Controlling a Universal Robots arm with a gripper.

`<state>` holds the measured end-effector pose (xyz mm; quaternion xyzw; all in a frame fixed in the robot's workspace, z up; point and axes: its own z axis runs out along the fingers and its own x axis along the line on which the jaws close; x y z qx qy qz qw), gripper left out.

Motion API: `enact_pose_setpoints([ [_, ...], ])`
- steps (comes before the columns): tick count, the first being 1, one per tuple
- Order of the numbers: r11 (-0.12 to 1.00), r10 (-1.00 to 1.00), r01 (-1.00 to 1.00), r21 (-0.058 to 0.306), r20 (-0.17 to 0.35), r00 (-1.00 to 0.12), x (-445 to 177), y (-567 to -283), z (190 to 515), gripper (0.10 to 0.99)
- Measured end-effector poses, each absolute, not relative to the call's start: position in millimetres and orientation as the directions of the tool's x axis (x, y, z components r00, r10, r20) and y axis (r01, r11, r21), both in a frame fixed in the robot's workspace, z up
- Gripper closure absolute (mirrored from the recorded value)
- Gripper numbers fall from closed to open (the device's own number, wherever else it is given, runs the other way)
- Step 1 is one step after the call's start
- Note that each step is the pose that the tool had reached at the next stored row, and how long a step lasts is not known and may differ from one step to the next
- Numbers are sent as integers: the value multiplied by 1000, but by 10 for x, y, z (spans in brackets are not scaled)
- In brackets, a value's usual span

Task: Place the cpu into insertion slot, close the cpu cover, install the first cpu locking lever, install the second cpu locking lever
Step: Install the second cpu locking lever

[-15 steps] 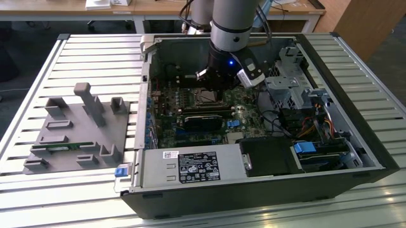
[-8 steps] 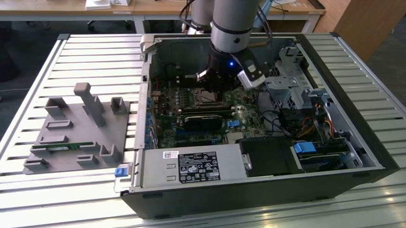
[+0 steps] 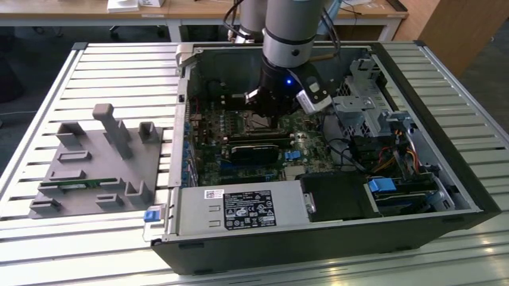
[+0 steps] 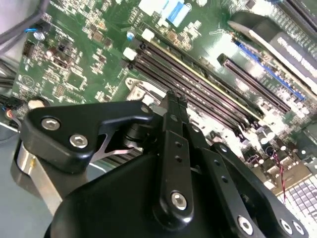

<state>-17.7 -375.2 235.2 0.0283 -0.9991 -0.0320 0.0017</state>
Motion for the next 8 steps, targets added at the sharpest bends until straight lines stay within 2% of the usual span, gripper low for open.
enact_pose_setpoints([
  [8,995,-57,-57,77,1,-998,-369,-3755,2341,980],
])
